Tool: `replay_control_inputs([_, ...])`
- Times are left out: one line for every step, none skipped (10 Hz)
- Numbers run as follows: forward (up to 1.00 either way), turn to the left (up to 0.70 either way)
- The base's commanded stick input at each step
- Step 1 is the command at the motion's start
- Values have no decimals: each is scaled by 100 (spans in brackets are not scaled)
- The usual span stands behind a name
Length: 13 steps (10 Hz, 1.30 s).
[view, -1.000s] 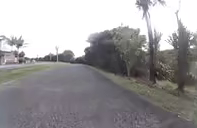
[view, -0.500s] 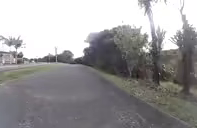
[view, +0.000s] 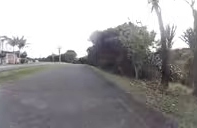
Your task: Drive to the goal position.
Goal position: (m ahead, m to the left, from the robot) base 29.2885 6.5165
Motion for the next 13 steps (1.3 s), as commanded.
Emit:
replay_control_inputs([70,1])
replay_control_inputs([70,0])
replay_control_inputs([70,0])
replay_control_inputs([70,0])
replay_control_inputs([70,0])
replay_control_inputs([70,0])
replay_control_inputs([70,0])
replay_control_inputs([70,0])
replay_control_inputs([70,0])
replay_control_inputs([70,0])
replay_control_inputs([70,0])
replay_control_inputs([70,0])
replay_control_inputs([70,0])
